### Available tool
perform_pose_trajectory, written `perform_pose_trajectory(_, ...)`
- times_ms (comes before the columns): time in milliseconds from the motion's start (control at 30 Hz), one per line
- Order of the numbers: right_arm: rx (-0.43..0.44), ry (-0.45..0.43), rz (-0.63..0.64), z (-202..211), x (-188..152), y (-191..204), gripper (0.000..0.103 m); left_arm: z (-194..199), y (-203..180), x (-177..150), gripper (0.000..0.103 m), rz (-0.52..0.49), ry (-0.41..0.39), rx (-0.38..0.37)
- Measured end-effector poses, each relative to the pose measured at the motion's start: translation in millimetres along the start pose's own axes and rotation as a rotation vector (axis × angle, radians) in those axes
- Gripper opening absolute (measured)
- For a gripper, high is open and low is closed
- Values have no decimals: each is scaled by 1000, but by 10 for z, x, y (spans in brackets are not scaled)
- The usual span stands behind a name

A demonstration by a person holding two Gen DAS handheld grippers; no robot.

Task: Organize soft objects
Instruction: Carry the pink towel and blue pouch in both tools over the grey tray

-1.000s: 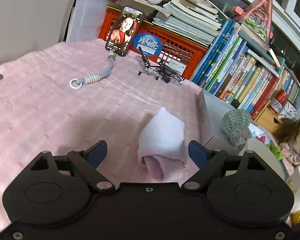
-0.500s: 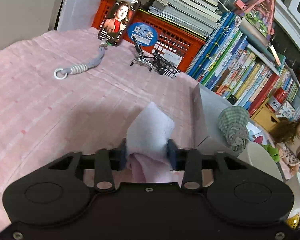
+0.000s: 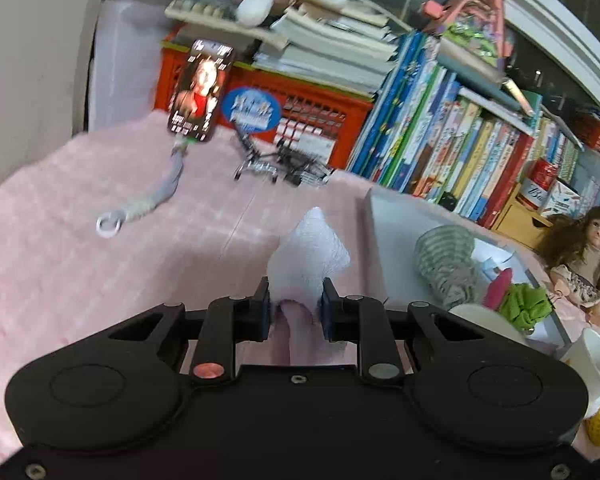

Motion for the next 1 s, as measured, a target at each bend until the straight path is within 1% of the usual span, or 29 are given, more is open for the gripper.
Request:
perform_pose_trajectory(100,2,-24,-15,12,108,-35,41,38,-78,87,22,-24,-16,-15)
perform_pose_trajectory(200,13,-40,-59,-14,210,-101,40,51,-154,176,22,-42,-25,-33)
perform_pose_trajectory(333,10,-52,-99,-127,355,-182,39,63,-274,300,22,-65,-31,-64)
perform_pose_trajectory(400,24,-53,-120,-189,438,-206,39,79,-343,373,22,-86,-40,-77)
perform_pose_trajectory(567,97,-47,-236,-388,657,-257,39,87,-522,548,22,-123,-40,-120)
perform_pose_trajectory(633,127,-49,-264,-471,738,-236,39,75,-591,613,22,-132,-39,-135)
perform_pose_trajectory(833,208,-47,-275,-710,1009,-96,39,-19,-802,769,22,-145,-8,-189)
perform_pose_trajectory(1000,271,-34,-245,-930,1239,97,39,-150,-1013,868,22,-171,11,-217)
Point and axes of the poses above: each gripper's, at about its wrist camera, not at the fingertips, and z roughly against the way its jaws point, y to its left, x to its top, the point moved 6 cm from there along -z, roughly the way its jaws point, and after that the axes turned 6 degrees about -y, right-handed, at the moved point
